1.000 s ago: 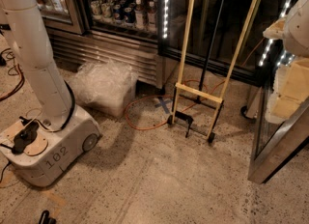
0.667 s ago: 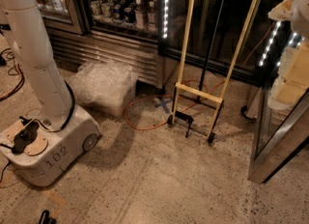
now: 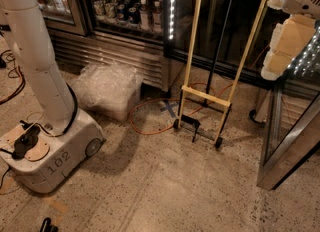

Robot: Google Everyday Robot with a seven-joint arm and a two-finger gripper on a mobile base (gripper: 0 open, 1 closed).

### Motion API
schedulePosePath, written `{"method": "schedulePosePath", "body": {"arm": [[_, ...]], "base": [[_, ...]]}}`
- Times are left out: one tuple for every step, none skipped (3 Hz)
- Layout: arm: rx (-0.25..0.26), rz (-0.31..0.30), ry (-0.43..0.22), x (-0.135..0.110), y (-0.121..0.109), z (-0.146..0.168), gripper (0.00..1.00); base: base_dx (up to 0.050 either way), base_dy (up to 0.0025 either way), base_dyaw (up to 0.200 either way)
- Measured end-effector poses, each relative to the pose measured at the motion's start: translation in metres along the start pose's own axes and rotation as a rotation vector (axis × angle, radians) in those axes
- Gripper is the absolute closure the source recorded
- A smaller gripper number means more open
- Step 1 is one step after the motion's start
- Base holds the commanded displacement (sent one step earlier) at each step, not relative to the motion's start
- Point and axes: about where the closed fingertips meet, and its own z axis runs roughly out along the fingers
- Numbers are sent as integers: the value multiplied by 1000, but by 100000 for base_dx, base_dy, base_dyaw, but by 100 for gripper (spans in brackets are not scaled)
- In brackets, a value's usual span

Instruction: Close left fridge door

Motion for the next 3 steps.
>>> {"method": "schedulePosePath", "body": {"arm": [[-31,29,28,0,-26,31,0],[-31,29,28,0,-26,31,0],[-51,54,34,5,-30,48,0]], "base": [[0,0,0],[0,0,0],[0,0,0]]}}
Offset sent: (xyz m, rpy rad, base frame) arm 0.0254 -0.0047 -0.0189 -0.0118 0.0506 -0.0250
